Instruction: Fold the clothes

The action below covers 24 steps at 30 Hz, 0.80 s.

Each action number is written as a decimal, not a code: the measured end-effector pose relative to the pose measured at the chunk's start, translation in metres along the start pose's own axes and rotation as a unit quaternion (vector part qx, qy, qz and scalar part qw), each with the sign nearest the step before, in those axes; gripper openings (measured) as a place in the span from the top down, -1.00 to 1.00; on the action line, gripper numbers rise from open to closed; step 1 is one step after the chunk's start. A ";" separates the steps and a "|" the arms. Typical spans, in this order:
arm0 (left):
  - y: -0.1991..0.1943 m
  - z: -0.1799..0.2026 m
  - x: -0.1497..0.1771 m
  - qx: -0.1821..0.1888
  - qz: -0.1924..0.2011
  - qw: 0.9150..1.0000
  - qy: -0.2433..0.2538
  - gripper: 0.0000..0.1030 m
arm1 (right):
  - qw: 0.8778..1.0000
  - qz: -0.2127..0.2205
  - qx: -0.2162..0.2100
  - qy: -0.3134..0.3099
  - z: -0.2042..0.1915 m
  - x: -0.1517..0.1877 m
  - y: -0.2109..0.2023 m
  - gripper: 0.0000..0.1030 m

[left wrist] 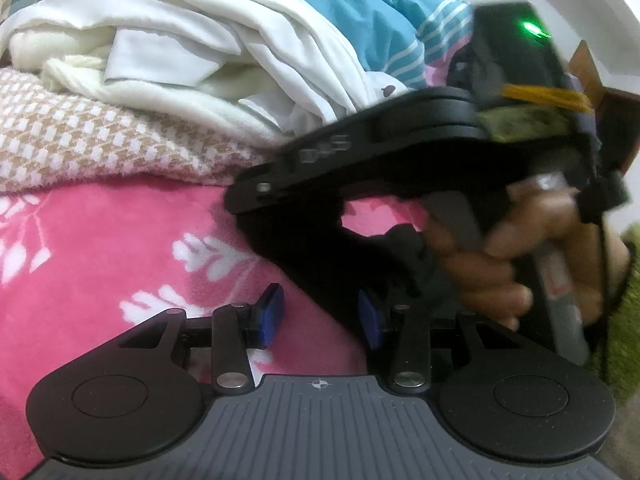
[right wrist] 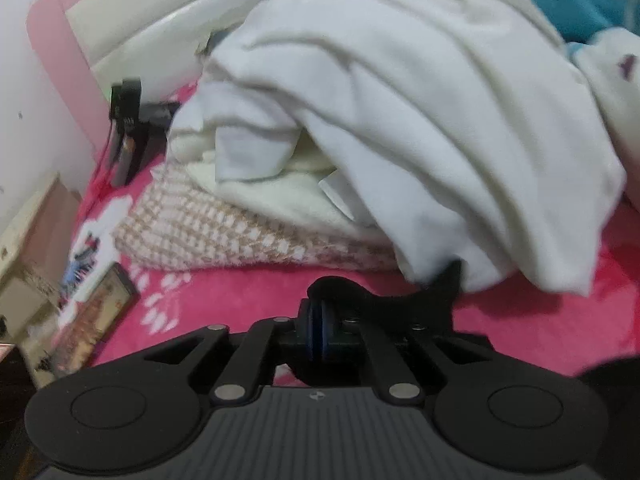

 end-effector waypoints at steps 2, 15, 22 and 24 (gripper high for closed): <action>0.000 0.000 0.001 -0.001 -0.002 1.000 0.002 0.19 | 1.000 -0.006 -0.007 -0.021 -0.004 -0.004 0.006 0.33; -0.014 -0.040 -0.018 0.043 0.007 0.991 -0.125 0.20 | 0.988 0.150 -0.017 -0.024 -0.009 -0.007 -0.081 -0.10; -0.013 -0.061 -0.035 0.051 0.029 0.977 -0.205 0.24 | 0.990 0.124 0.061 -0.025 -0.009 0.051 -0.119 0.13; -0.010 -0.063 -0.039 0.049 0.035 0.974 -0.219 0.27 | 0.991 0.094 0.078 -0.054 -0.019 0.065 -0.111 0.18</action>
Point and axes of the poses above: each gripper's, at about its wrist camera, not at the fingertips, and y roughly the way its jaws point, z to its right, x to its underside, the point moved 3 cm from there along y, roughly the way its jaws point, and after that the axes turned 14 degrees about -y, right-handed, at the moved point
